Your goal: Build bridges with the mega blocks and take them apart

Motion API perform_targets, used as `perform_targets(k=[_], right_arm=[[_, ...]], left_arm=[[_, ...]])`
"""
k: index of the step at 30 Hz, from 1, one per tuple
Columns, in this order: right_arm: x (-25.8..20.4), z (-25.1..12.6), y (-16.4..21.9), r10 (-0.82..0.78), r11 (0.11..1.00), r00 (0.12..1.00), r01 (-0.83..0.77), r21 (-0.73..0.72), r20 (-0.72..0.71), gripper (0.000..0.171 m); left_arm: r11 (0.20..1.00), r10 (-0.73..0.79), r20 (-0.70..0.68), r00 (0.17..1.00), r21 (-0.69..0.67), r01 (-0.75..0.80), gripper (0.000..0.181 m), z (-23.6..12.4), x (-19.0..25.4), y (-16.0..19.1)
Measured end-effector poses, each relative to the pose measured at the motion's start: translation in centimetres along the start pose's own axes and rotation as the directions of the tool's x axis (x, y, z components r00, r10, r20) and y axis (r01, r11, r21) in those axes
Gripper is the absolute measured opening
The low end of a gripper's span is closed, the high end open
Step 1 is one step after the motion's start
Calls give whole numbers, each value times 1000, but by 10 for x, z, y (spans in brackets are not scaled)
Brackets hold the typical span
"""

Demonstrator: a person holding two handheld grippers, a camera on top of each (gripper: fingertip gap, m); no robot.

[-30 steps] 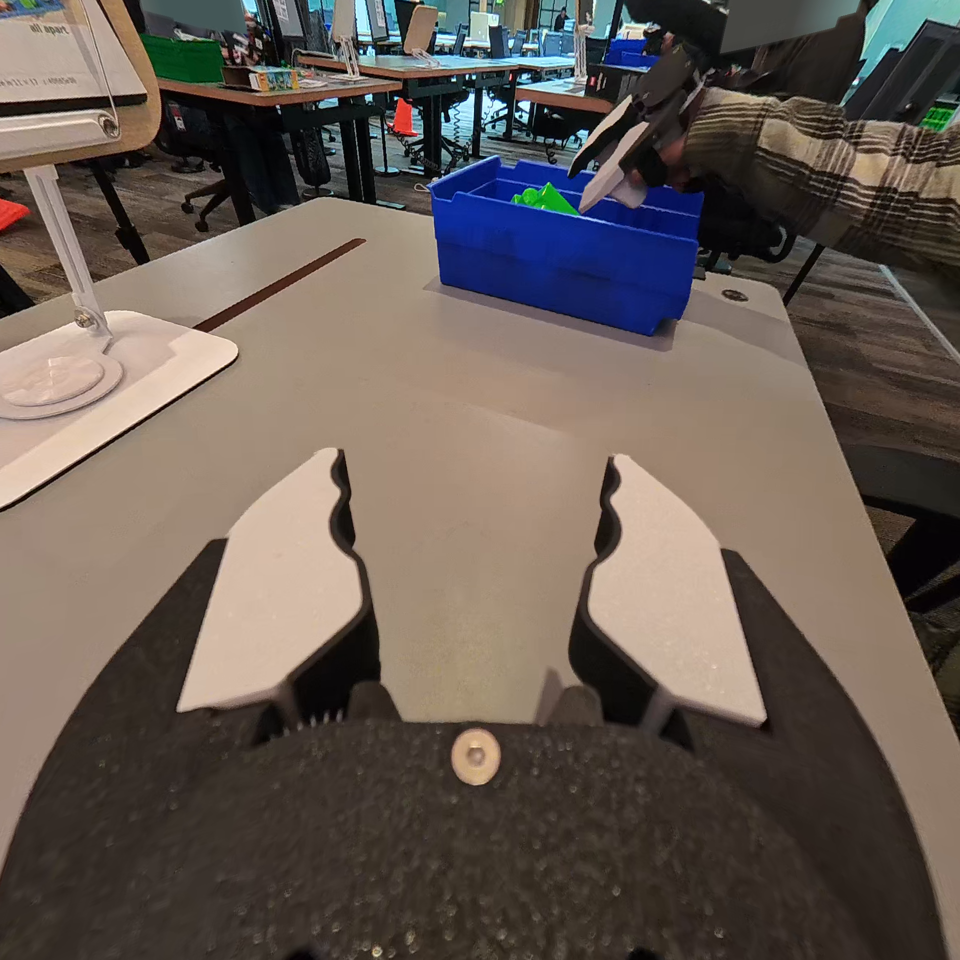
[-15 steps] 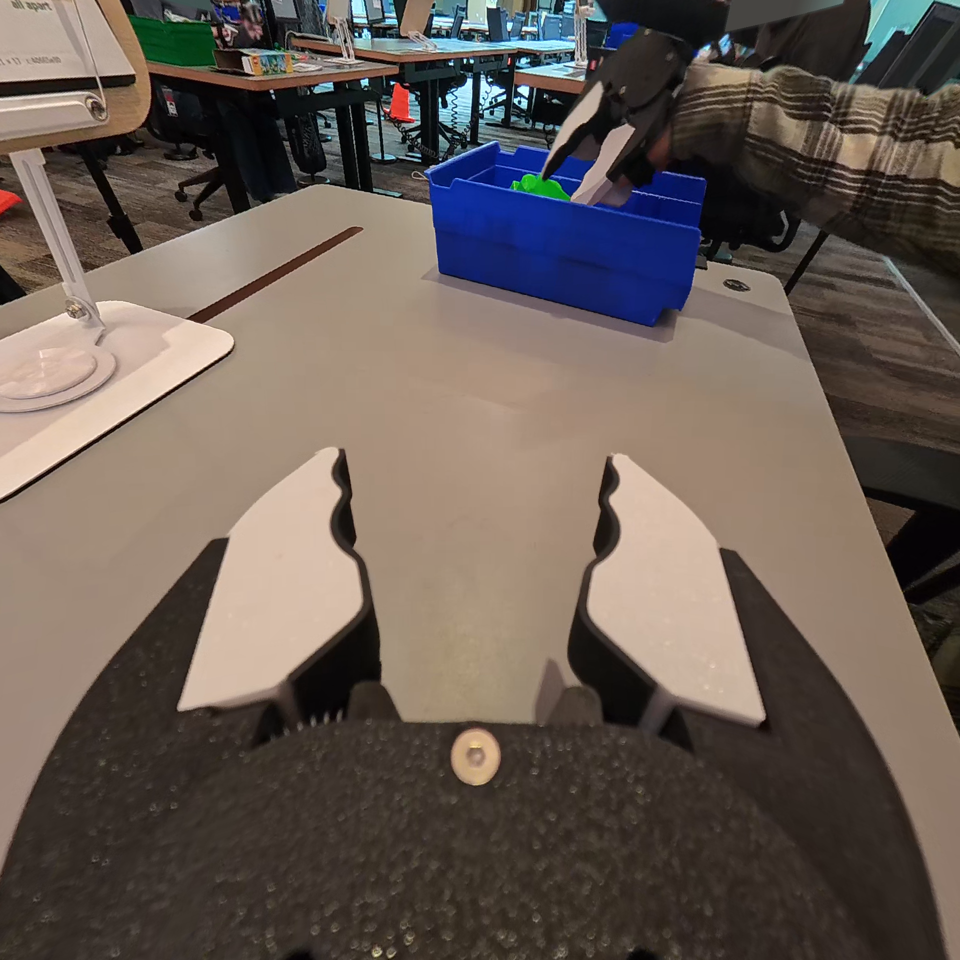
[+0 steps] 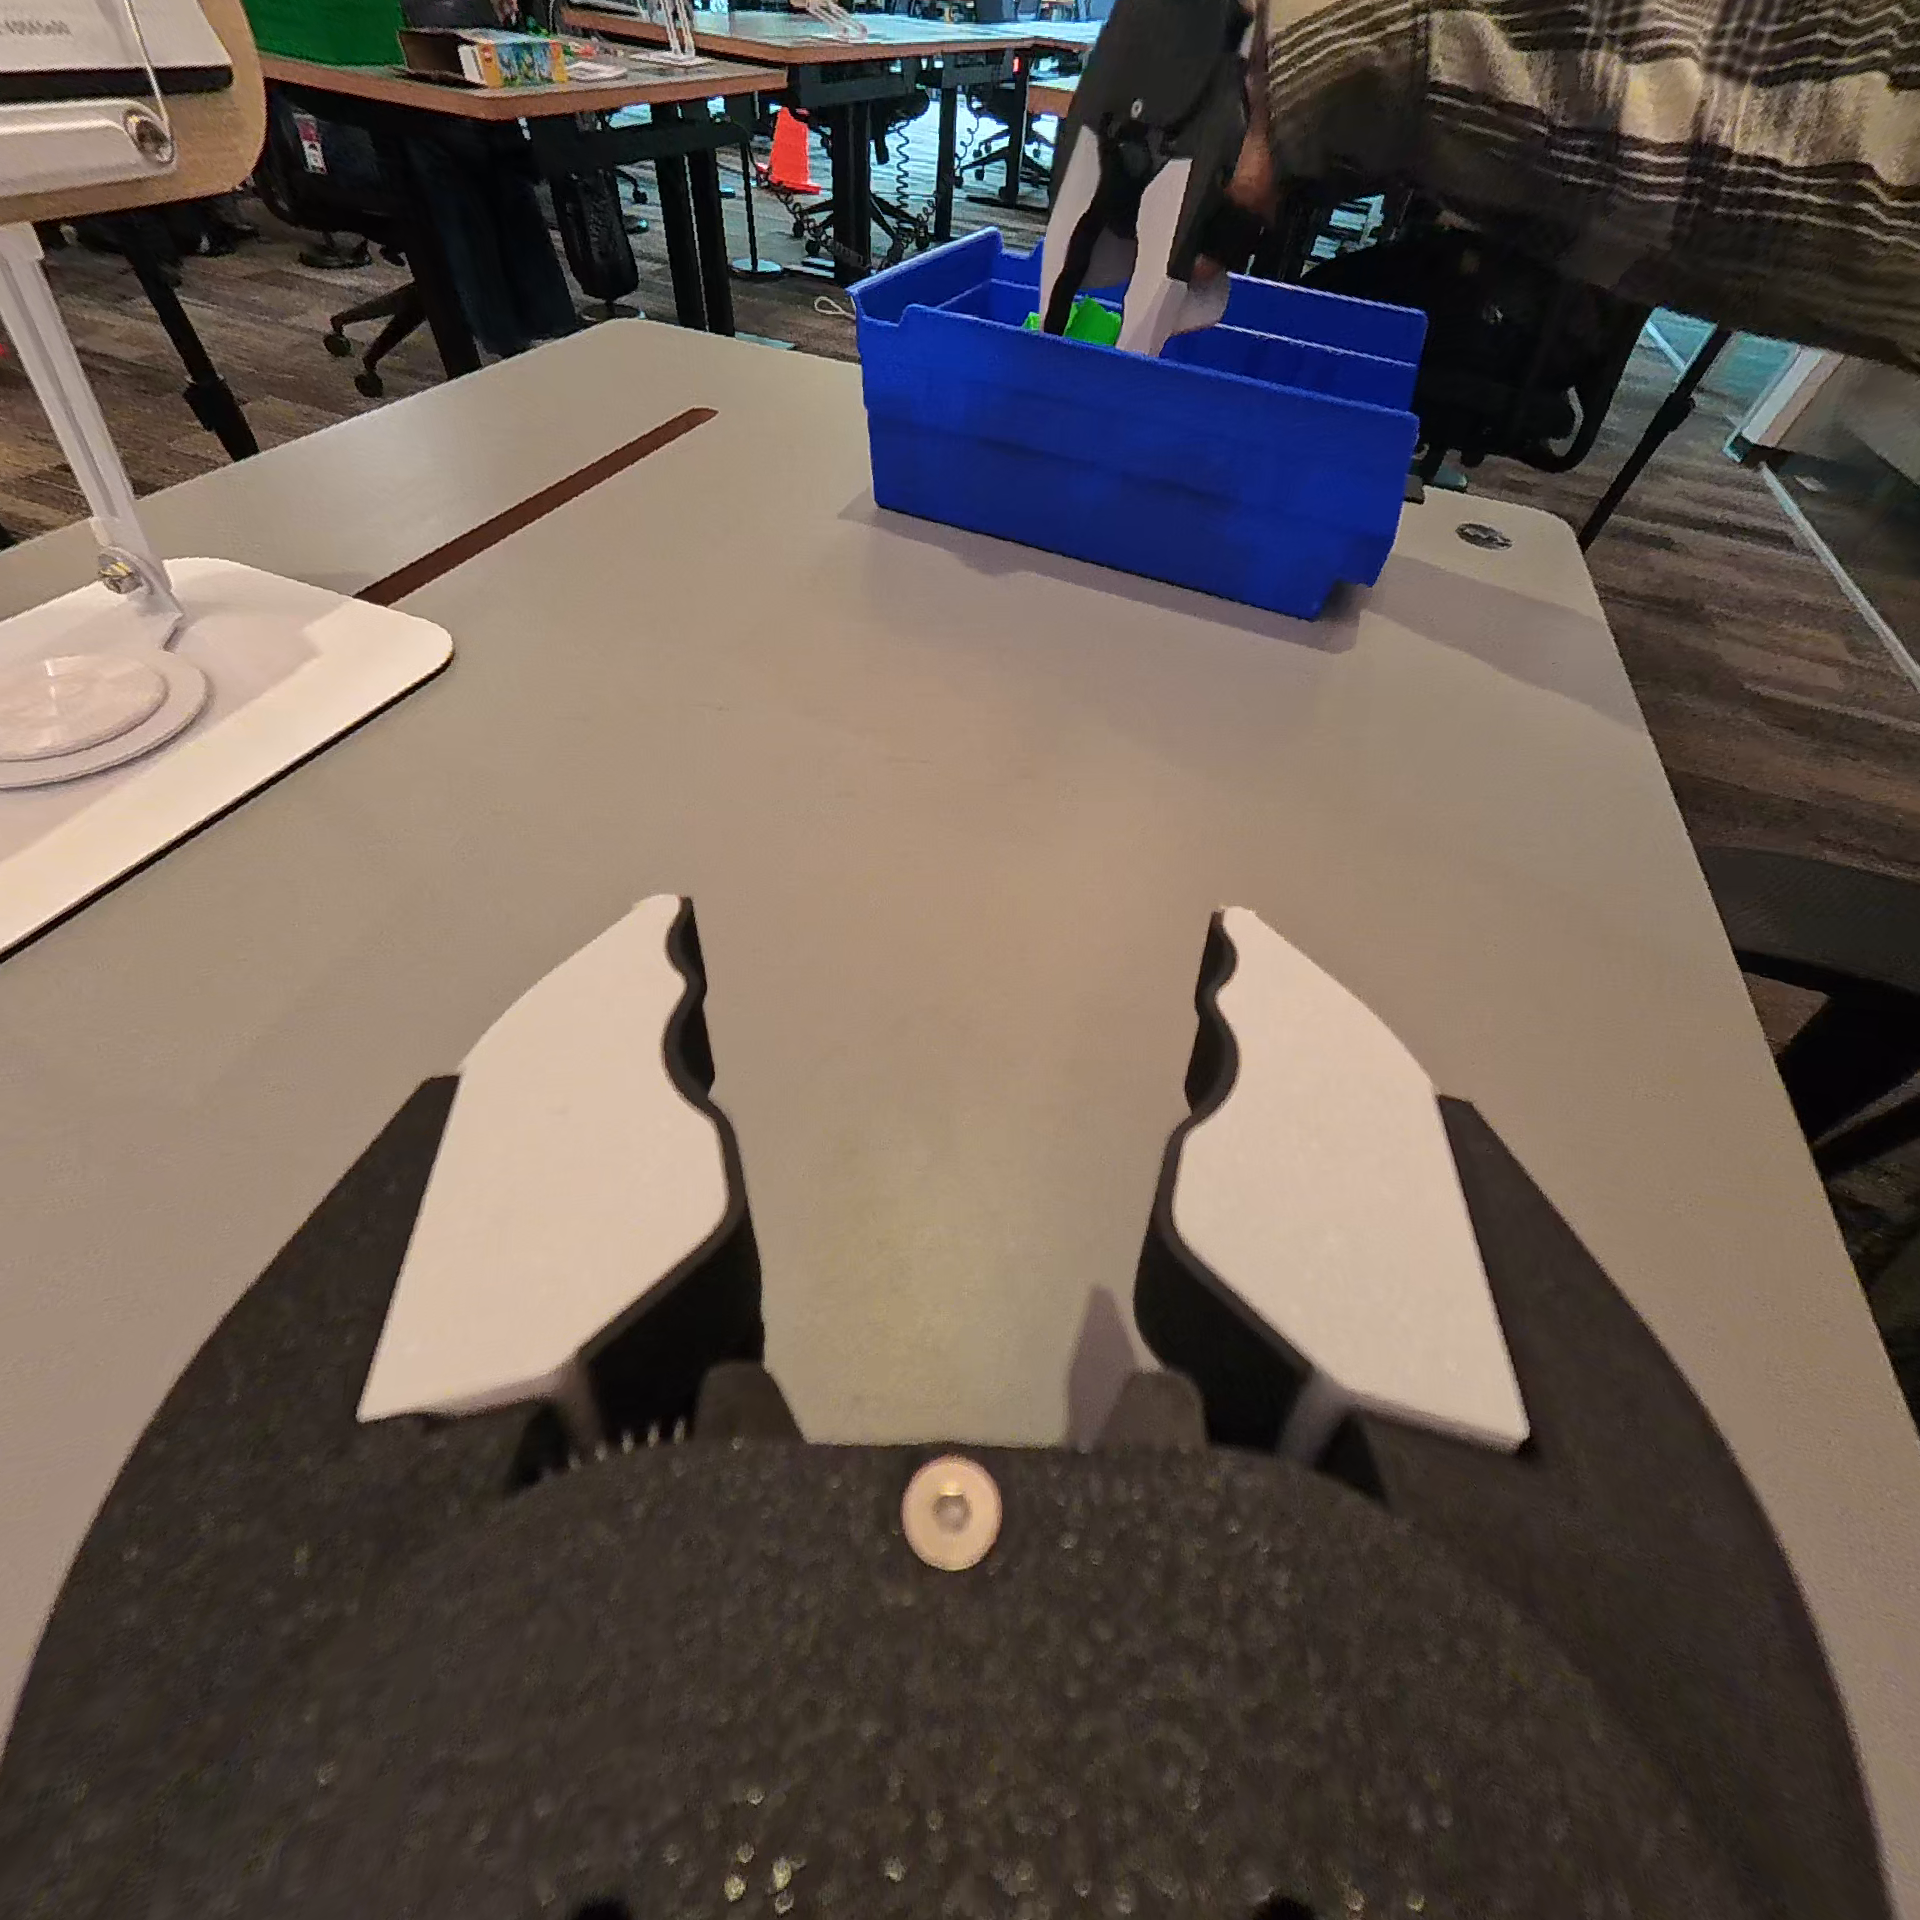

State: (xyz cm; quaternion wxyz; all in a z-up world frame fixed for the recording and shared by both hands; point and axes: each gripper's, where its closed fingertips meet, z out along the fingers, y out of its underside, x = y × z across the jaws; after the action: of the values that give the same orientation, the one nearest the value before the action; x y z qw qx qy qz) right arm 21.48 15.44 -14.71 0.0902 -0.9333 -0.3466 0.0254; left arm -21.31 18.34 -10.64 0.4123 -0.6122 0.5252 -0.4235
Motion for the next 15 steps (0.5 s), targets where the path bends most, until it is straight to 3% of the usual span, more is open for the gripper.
perform_targets(k=[5, 15], right_arm=[[6, 10, 0, -74, 997, 997, 74, -13, -20, 69], [12, 8, -1, -127, 992, 983, 127, -7, -129, 40]], left_arm=[[1000, -3, 3, 1000, -7, 3, 90, 0, -1, 2], [1000, -5, -2, 1000, -10, 5, 90, 2, -1, 2]])
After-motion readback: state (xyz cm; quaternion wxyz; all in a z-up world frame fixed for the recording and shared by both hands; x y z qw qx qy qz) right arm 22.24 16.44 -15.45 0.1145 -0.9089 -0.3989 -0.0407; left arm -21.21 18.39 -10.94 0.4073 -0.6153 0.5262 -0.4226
